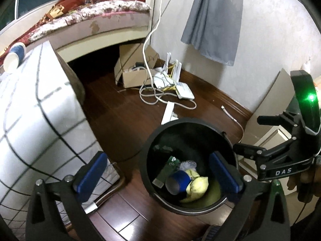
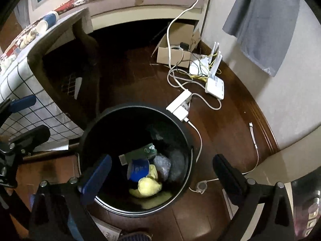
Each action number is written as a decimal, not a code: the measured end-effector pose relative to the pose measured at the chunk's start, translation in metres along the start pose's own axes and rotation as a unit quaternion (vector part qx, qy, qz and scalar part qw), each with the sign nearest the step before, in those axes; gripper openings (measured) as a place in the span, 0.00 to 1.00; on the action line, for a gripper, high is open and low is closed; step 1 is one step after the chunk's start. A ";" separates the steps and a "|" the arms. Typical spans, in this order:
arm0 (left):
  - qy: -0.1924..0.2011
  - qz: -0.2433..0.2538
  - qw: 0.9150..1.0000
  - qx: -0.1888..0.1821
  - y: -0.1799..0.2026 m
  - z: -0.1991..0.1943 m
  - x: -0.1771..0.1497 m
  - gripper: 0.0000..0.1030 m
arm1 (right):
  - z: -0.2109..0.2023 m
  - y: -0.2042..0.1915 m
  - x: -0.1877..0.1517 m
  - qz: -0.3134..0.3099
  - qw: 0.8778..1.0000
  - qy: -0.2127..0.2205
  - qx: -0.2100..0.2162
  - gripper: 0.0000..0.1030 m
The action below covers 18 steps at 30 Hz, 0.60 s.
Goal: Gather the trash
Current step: 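Move both grippers back over the table toward the tissue and blue cup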
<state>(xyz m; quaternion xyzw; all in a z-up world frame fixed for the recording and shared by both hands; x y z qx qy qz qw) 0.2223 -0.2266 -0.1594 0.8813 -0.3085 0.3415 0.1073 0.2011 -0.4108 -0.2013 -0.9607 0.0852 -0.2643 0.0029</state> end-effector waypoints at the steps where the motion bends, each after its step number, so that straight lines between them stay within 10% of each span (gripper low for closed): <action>1: 0.007 -0.001 1.000 0.003 -0.001 -0.006 0.002 0.99 | -0.004 -0.001 0.002 0.000 1.000 0.005 0.000 0.99; 18: 0.063 -0.024 0.995 0.068 -0.049 -0.074 0.024 0.99 | -0.069 -0.056 0.045 -0.030 0.996 0.084 0.031 0.99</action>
Point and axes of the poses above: each gripper's, at about its wrist camera, not at the fingertips, and z roughly the way its jaws point, y to its right, x to its top, the point moved 9 cm from there along z, roughly the way its jaws point, and after that the axes turned 11 degrees about z, right-handed, at the moved point
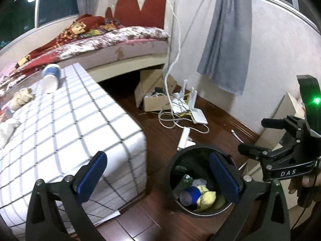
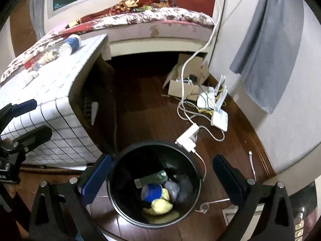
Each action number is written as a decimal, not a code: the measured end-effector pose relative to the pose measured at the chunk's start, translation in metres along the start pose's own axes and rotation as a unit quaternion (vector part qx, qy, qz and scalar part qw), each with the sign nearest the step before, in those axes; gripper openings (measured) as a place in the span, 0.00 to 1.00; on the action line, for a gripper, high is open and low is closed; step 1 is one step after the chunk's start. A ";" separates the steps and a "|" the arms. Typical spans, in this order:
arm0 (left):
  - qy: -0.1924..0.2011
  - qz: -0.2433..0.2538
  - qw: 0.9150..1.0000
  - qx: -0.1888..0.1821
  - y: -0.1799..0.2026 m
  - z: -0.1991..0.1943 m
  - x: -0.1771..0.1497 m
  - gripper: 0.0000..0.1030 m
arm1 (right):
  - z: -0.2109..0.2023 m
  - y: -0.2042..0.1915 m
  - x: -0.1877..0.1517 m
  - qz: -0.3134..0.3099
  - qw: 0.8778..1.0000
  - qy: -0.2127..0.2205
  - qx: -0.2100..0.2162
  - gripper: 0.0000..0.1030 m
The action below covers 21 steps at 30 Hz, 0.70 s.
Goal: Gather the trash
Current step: 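Move both grippers back over the table toward the tissue and blue cup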
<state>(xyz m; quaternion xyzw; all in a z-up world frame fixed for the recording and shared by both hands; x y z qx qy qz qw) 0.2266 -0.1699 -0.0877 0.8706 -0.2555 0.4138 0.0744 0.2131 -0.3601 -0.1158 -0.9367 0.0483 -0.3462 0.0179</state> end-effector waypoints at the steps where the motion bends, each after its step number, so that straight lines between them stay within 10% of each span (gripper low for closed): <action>1: 0.002 -0.002 1.000 0.003 -0.004 -0.002 0.001 0.99 | -0.002 -0.005 0.003 -0.002 1.000 0.003 0.003 0.99; 21: 0.019 -0.066 0.992 0.105 -0.136 -0.052 -0.022 0.99 | -0.005 -0.143 0.046 -0.082 0.993 0.033 0.073 0.99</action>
Point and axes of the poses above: each gripper's, at about its wrist camera, not at the fingertips, and z roughly the way its jaws point, y to its right, x to its top, the point moved 9 cm from there along z, roughly the way its jaws point, and after that the axes turned 11 degrees about z, right-handed, at the moved point
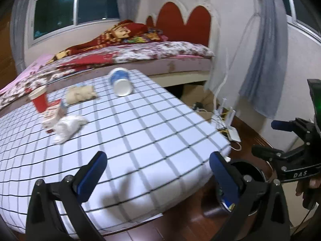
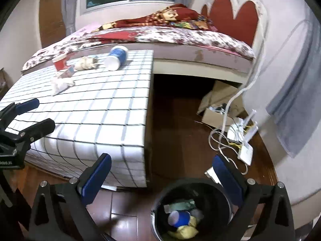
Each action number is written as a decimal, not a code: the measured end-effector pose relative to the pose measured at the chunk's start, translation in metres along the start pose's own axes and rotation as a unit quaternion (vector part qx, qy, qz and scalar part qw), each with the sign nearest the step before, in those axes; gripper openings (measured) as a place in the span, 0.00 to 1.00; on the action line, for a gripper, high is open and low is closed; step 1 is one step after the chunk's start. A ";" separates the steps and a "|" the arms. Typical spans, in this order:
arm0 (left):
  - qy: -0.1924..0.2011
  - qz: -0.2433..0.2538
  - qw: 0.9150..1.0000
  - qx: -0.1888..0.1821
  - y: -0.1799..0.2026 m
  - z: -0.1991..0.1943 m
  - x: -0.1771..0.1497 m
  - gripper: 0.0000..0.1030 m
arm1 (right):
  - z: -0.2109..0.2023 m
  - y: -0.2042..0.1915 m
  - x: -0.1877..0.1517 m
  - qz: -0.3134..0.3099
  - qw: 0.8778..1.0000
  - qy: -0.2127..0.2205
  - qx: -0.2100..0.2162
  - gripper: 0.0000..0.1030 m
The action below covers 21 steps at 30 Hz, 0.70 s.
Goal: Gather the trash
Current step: 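Move both grippers back over the table toward the tissue and blue cup, then grasp the white tissue with the left gripper while the right gripper grasps the blue-patterned cup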
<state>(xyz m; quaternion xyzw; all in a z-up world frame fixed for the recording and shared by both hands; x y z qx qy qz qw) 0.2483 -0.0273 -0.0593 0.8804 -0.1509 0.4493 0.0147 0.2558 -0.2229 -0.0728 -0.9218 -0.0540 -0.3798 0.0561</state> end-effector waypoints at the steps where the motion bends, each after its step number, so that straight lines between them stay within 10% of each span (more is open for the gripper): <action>1: -0.001 -0.004 1.000 0.006 -0.008 0.000 -0.001 0.99 | 0.002 -0.008 0.003 -0.004 1.000 -0.001 0.004 0.99; 21: -0.026 -0.083 0.994 0.061 -0.158 0.005 -0.032 0.95 | 0.056 -0.125 0.049 -0.039 0.998 -0.011 0.049 0.99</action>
Point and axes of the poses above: each gripper's, at about its wrist camera, not at the fingertips, and z roughly the way its jaws point, y to its right, x to its top, the point moved 9 cm from there along z, roughly the way its jaws point, and after that the axes turned 11 degrees about z, right-handed, at the moved point
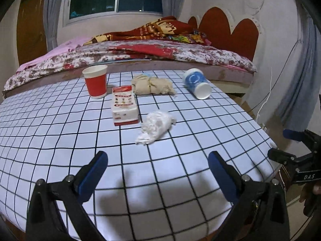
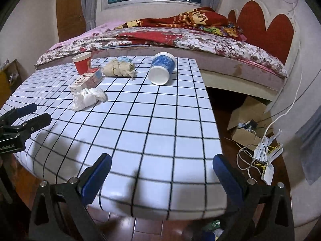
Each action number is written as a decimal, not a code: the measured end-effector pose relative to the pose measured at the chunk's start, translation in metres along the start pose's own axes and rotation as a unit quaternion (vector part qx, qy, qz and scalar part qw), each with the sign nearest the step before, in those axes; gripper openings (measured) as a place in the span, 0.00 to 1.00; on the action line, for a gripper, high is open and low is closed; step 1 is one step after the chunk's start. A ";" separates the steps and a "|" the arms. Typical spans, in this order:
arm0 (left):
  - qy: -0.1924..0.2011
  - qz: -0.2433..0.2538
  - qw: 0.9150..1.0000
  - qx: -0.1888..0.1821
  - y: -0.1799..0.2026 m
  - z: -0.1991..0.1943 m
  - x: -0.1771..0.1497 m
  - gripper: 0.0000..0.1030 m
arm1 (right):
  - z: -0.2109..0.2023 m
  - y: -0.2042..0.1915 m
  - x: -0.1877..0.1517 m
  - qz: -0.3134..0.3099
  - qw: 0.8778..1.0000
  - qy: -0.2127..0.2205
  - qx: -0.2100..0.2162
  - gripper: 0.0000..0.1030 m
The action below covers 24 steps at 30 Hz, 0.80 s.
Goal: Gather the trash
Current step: 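Grasp the white tissue with the left gripper while the right gripper grasps the blue-patterned cup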
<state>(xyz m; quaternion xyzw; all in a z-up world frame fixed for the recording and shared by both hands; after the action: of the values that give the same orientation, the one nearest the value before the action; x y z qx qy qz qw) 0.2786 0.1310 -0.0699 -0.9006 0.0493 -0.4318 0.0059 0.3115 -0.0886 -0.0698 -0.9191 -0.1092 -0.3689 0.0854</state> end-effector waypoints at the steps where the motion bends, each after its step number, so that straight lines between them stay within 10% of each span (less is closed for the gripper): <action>1: -0.005 0.002 1.000 -0.002 -0.002 0.006 0.001 0.92 | 0.003 -0.002 0.002 0.000 1.000 -0.002 -0.001 0.99; 17: -0.072 0.012 0.996 -0.046 -0.008 0.093 0.019 0.66 | 0.073 0.004 0.040 0.048 0.998 -0.035 0.004 0.99; 24: -0.065 0.018 0.995 -0.071 0.011 0.104 0.039 0.40 | 0.096 -0.008 0.073 0.033 0.999 -0.027 0.017 0.99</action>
<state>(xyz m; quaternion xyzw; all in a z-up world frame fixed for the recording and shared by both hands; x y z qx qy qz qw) 0.3834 0.1135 -0.1053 -0.9239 0.0958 -0.3673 -0.0474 0.4242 -0.0479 -0.0872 -0.9301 -0.0876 -0.3394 0.1098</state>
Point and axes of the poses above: each gripper's, at about its wrist camera, not at the fingertips, and z roughly the way its jaws point, y to its right, x to its top, the point moved 9 cm from there along z, roughly the way its jaws point, and after that the axes turned 11 degrees about z, right-handed, at the moved point
